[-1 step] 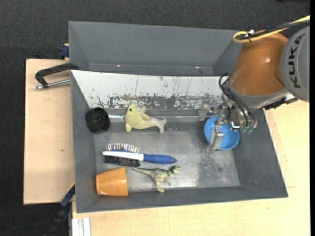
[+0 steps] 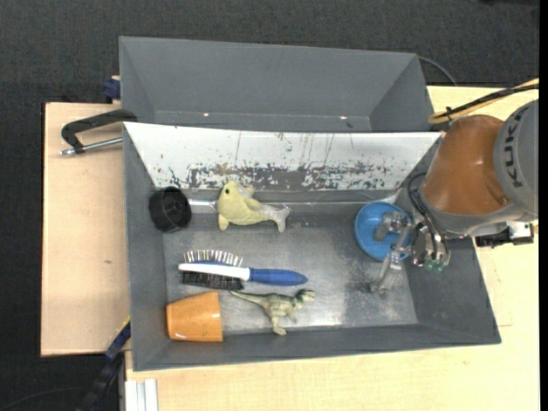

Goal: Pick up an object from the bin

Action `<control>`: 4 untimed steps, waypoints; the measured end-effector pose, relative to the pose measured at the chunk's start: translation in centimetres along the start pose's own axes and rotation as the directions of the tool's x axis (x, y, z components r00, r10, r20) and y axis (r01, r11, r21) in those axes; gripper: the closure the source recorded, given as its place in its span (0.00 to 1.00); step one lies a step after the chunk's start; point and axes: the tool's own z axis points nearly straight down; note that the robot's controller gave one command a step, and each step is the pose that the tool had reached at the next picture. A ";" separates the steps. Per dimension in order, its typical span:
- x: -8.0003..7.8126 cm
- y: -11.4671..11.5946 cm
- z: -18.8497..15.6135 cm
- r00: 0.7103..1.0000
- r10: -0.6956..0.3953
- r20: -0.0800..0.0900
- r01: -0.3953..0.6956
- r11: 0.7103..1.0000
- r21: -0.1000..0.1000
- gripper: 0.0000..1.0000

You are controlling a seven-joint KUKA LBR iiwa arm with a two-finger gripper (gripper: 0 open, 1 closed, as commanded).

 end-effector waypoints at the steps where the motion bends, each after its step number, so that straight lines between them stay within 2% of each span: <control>1: 0.9 1.9 -3.4 0.983 0.185 0.011 -0.185 0.983 -0.005 0.00; 2: 2.1 4.9 -3.3 0.938 0.347 0.004 -0.347 0.938 -0.004 0.00; 3: 0.2 2.7 -0.2 0.804 0.595 0.007 -0.595 0.804 -0.005 0.00; 4: 0.2 2.8 -0.3 0.805 0.593 0.008 -0.593 0.805 -0.006 0.00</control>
Offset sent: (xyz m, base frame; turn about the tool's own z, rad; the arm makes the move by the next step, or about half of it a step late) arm -0.0053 0.0198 0.0322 0.1873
